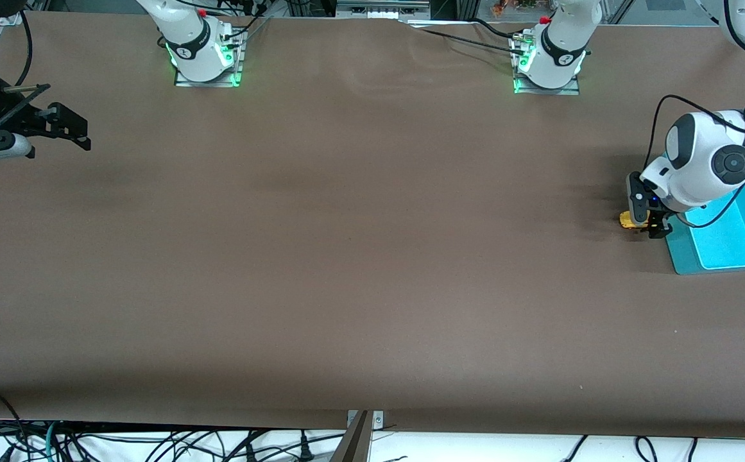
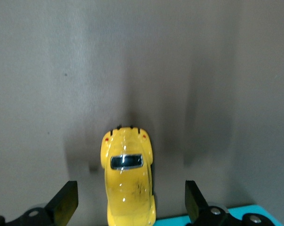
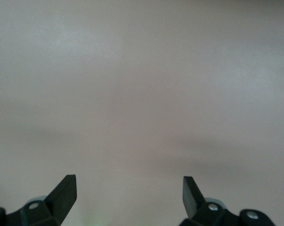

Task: Wind and store yellow beetle car
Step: 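Close the left gripper around the yellow car, then lift the car with the left gripper over the cyan tray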

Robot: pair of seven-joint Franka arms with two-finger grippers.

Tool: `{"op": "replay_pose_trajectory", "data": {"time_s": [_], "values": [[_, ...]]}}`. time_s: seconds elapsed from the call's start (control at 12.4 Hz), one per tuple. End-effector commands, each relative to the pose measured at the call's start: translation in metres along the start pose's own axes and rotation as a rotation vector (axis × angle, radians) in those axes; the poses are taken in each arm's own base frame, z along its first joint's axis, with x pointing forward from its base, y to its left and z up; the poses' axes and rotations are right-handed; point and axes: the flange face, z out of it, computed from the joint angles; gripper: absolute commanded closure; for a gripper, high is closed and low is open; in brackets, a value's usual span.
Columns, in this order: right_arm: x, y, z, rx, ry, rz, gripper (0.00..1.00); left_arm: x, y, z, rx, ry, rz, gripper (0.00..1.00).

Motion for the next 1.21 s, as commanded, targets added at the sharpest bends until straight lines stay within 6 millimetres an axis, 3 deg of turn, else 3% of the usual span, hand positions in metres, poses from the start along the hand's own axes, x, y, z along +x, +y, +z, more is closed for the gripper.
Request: {"op": "replay_pose_trajectory", "data": {"time_s": [0.0, 0.08, 0.32, 0.48, 0.81, 1.05, 1.13], "values": [[0.001, 0.001, -0.005, 0.005, -0.007, 0.014, 0.00, -0.011, 0.000, 0.012, 0.019, -0.001, 0.023, 0.06], [0.000, 0.000, -0.005, 0.005, -0.005, 0.013, 0.00, -0.010, 0.000, 0.014, 0.016, 0.000, 0.024, 0.26], [0.000, 0.002, -0.005, 0.005, -0.007, 0.016, 0.00, -0.006, 0.000, 0.022, 0.005, 0.009, 0.027, 0.66], [0.000, 0.003, -0.005, 0.007, -0.006, 0.018, 0.00, -0.006, -0.001, 0.017, 0.011, 0.005, 0.050, 0.81], [0.000, 0.003, -0.005, 0.007, -0.006, 0.018, 0.00, 0.021, -0.008, -0.031, -0.041, 0.000, 0.076, 0.83], [0.001, 0.004, -0.002, 0.009, -0.012, 0.019, 0.00, 0.040, -0.021, -0.093, -0.125, 0.018, 0.044, 0.83], [0.001, 0.007, -0.002, 0.011, -0.012, 0.023, 0.00, 0.035, -0.032, -0.118, -0.166, 0.039, 0.013, 0.83]]}}
